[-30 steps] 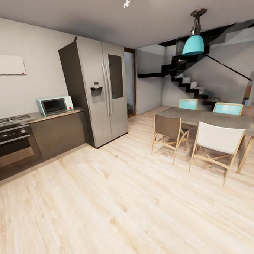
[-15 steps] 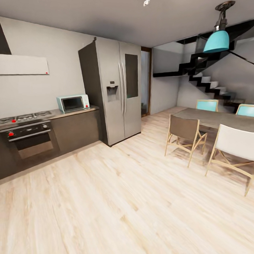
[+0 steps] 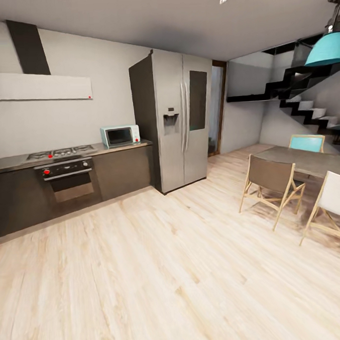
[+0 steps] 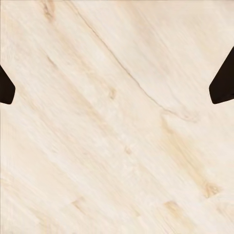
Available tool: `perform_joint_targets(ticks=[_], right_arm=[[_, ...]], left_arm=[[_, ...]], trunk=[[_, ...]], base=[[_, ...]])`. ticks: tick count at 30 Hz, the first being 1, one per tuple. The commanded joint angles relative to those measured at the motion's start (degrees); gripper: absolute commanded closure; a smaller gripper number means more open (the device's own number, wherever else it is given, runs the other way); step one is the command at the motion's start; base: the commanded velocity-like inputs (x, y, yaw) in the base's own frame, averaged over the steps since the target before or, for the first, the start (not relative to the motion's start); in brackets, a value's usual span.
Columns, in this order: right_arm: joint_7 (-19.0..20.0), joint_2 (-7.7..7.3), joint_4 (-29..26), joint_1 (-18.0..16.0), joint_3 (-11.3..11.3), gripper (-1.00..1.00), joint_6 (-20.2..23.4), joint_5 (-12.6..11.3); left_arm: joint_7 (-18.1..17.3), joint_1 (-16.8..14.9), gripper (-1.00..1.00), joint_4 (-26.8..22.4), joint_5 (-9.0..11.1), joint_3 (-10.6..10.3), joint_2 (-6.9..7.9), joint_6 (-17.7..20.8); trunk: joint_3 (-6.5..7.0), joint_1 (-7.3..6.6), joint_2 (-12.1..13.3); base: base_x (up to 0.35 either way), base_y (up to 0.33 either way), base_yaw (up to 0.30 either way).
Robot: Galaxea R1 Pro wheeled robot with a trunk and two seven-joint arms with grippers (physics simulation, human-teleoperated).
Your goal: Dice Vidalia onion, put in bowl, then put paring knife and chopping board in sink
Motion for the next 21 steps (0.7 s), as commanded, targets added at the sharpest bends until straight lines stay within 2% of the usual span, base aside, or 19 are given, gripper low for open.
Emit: perform_joint_targets(ticks=[1,9,21], right_arm=[[-0.2,0.01,0.0,0.0,0.0,-1.0,-0.2,0.0],[-0.2,0.07,0.0,0.0,0.1,-1.0,-0.2,0.0],[-0.2,0.09,0.0,0.0,0.1,-1.0,-0.2,0.0]], left_arm=[[0.0,0.0,-1.0,0.1,0.1,0.0,-0.01,-0.2],[0.0,0.0,-1.0,0.1,0.1,0.1,-0.01,-0.2],[0.0,0.0,-1.0,0.0,0.1,0.1,-0.01,-0.2]], trunk=[[-0.06,0.0,0.0],[-0.06,0.0,0.0],[-0.06,0.0,0.0]], base=[[0.0,-0.033,0.258],[0.091,-0.128,0.258],[0.213,-0.229,0.257]])
